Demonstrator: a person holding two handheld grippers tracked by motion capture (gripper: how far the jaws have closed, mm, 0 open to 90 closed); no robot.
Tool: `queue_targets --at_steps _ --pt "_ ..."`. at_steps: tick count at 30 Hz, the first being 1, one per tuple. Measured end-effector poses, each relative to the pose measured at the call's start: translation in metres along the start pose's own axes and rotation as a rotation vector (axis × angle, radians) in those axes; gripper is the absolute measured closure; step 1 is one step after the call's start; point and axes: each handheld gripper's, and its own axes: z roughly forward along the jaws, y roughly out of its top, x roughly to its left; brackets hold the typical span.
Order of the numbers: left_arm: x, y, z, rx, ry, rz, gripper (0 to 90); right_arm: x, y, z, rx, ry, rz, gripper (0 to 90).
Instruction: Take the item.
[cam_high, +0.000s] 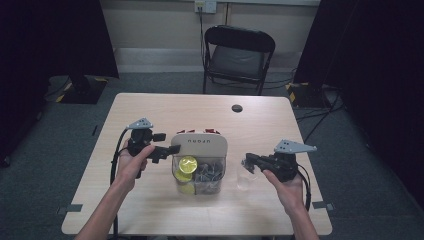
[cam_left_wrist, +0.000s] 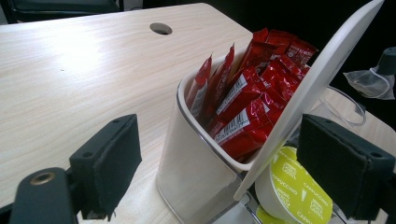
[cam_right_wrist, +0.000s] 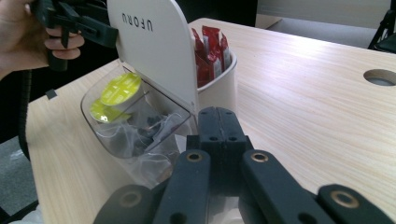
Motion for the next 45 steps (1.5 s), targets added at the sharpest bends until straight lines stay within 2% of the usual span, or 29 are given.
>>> queue_targets --at_steps 14,25,38,45 --pt "0.000 -0.001 0.001 0.005 0.000 -0.001 13.5 -0.005 -0.010 0.010 0.071 -0.030 0.000 90.0" --pt "0.000 -0.001 0.001 0.004 0.000 0.000 13.5 -0.009 -0.018 0.013 0.095 -0.040 0.015 90.0" --pt "0.001 -0.001 0.000 -0.005 -0.008 0.000 13.5 -0.012 -0.023 0.017 0.116 -0.025 0.019 90.0" --pt "0.001 -0.001 0.001 -0.005 -0.008 -0.001 13.5 -0.012 -0.022 0.017 0.117 -0.034 0.018 85.2"
